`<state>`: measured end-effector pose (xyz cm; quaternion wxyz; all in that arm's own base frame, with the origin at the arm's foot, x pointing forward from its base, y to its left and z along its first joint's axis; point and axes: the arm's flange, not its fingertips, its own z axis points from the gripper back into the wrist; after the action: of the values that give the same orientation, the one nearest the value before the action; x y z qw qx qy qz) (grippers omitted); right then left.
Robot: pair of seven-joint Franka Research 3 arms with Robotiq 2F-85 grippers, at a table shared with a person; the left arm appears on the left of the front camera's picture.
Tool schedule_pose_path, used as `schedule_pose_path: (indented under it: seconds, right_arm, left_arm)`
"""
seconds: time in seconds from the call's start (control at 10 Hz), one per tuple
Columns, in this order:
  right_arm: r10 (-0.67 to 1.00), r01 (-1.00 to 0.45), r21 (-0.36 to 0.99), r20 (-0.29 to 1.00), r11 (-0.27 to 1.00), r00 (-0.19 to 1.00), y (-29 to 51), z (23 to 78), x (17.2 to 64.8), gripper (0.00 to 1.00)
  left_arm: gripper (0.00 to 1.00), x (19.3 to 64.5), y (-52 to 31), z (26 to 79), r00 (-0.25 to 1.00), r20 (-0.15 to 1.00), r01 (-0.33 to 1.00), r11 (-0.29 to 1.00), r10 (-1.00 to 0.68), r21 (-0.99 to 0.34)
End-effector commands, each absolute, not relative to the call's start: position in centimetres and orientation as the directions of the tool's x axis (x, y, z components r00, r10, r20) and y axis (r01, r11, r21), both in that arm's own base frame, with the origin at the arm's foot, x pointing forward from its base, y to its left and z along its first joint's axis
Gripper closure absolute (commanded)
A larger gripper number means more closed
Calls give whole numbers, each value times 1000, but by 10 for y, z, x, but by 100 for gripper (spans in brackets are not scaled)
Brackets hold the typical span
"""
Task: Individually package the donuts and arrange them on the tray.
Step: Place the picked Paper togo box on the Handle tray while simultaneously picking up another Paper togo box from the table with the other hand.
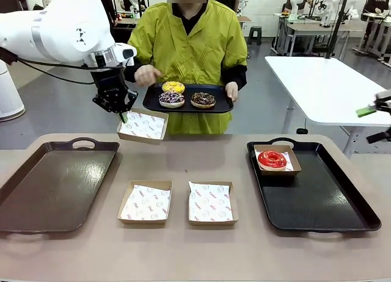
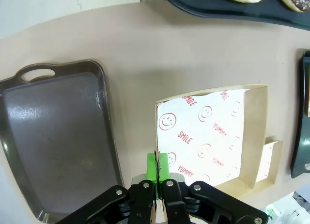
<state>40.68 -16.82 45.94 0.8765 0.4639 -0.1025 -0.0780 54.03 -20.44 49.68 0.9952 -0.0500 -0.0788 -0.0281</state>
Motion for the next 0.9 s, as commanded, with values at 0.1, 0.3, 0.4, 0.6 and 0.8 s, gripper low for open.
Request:
schedule_pose_path:
  seconds: [0.1, 0.3, 0.4, 0.6, 0.8]
  right_arm:
    - [-294, -3, 913, 135, 407, 946, -201, 436, 387, 0]
    - [-286, -2, 932, 113, 361, 951, -214, 420, 387, 0]
    - [-261, -27, 934, 127, 356, 957, -216, 416, 390, 0]
    - [-292, 22, 925, 97, 380, 951, -212, 419, 380, 0]
    - [-292, 22, 925, 97, 380, 951, -212, 419, 380, 0]
  left_arm:
    - [100, 550, -204, 507, 991, 135, 22, 998, -13, -63]
    - [100, 555, -206, 511, 992, 125, 7, 999, -1, -47]
    - [100, 544, -201, 506, 989, 142, 40, 996, -28, -79]
    - [100, 544, -201, 506, 989, 142, 40, 996, -28, -79]
    - [100, 544, -201, 506, 989, 142, 40, 996, -28, -79]
